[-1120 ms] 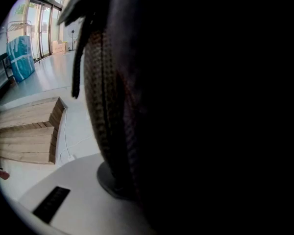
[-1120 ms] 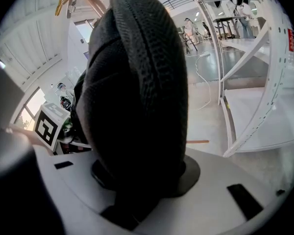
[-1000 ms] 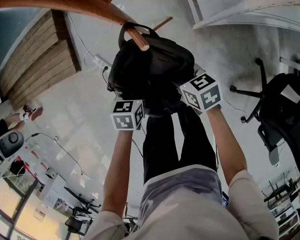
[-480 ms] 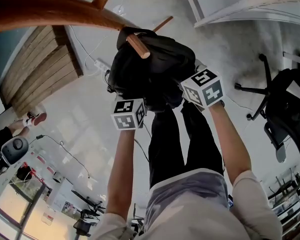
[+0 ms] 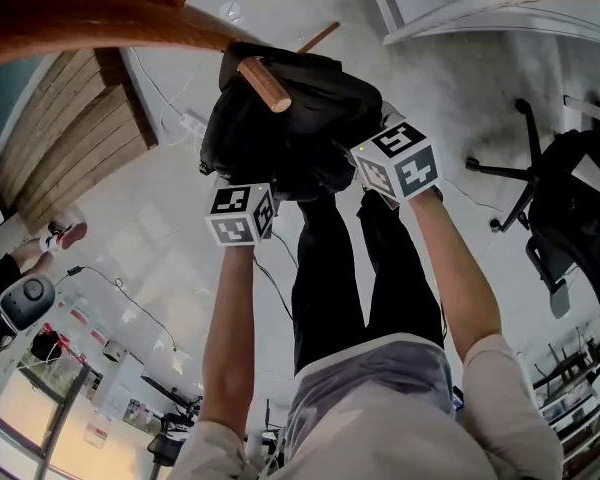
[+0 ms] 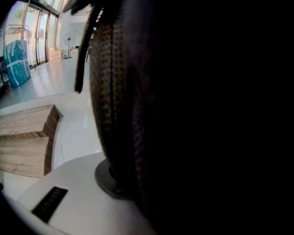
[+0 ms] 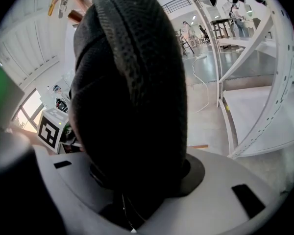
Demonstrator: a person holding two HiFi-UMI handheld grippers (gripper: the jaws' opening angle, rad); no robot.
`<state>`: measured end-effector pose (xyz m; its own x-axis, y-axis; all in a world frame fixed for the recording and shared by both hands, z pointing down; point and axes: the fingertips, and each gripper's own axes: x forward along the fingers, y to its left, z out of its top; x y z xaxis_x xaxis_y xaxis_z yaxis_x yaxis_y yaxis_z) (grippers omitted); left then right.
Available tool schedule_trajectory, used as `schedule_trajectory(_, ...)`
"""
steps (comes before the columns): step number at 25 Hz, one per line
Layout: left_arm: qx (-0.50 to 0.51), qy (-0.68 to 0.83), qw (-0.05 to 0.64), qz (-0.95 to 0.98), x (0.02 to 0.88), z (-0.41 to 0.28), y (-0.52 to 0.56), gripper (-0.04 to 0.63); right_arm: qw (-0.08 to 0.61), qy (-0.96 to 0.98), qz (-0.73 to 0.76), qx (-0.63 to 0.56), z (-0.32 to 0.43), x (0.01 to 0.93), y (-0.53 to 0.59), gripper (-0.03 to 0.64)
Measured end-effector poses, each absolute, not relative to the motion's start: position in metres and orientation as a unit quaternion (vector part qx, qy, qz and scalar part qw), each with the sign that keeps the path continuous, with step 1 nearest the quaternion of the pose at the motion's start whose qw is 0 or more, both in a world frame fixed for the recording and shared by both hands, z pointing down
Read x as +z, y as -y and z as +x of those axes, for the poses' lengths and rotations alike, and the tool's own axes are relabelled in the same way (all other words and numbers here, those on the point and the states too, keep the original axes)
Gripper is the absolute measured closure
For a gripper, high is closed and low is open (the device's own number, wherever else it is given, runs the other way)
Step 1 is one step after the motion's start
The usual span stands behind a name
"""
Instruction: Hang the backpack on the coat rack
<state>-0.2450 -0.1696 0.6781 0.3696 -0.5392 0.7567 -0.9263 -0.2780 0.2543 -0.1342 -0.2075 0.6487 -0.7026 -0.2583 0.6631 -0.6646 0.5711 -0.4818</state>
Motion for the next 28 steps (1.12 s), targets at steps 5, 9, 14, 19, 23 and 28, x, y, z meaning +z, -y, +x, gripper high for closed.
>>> schedule_trajectory(5,0.273,0.488,0.342,0.755,0.683,-0.245,0.174,0.436,0.277,0.844,0.279,0.363,-0.132,0.653,0.213,0.442)
schedule_trajectory(9,0.274,0.489,0.341,0.755,0.685,-0.246,0.178,0.43,0.285,0.844,0.283,0.356,-0.131,0.655,0.217,0.428)
schedule_trajectory(14,0.279,0.494,0.337,0.751,0.689,-0.248,0.182,0.419,0.291,0.844,0.285,0.35,-0.13,0.66,0.22,0.423)
schedule_trajectory(19,0.282,0.503,0.335,0.745,0.691,-0.253,0.186,0.414,0.3,0.837,0.295,0.35,-0.13,0.664,0.225,0.408)
schedule_trajectory(23,0.287,0.522,0.334,0.73,0.693,-0.258,0.189,0.399,0.309,0.832,0.296,0.352,-0.129,0.668,0.226,0.403)
schedule_trajectory(28,0.295,0.522,0.328,0.73,0.694,-0.26,0.189,0.383,0.315,0.824,0.312,0.354,-0.126,0.671,0.229,0.388)
